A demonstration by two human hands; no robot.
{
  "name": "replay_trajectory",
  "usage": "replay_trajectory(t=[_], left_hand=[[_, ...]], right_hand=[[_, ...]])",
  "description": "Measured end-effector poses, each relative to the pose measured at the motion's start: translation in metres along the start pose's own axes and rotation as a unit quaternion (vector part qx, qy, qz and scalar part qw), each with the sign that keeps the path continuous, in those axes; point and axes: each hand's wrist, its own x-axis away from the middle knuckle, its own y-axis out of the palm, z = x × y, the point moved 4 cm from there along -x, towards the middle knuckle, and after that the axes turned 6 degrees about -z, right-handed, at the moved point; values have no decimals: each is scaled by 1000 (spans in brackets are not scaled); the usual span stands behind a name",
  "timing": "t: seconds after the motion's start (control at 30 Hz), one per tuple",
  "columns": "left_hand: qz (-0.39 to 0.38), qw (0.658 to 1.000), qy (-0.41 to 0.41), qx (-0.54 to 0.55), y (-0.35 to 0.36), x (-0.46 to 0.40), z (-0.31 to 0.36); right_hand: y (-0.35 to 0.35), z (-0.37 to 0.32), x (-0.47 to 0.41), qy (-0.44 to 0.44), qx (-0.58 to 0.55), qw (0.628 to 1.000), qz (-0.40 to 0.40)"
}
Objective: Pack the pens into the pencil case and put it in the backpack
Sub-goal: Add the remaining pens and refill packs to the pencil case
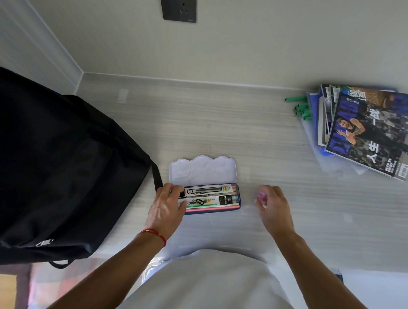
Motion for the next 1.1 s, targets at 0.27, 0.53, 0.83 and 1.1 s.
replay_trajectory(t=[0.27,0.53,0.83,1.1], left_hand=[[-2,1000,-6,2,0,4,-8],[12,998,-41,51,0,3,-14],[-30,867,-316,383,-5,-22,-27],[-55,811,-326,483,0,-57,-9]], right_hand=[[15,-53,-19,-150,-41,986,-59],[15,-45,-23,-143,-43,988,-23],[23,-37,-41,80,-192,971,-122],[6,-25,-58,160,-225,958,-83]])
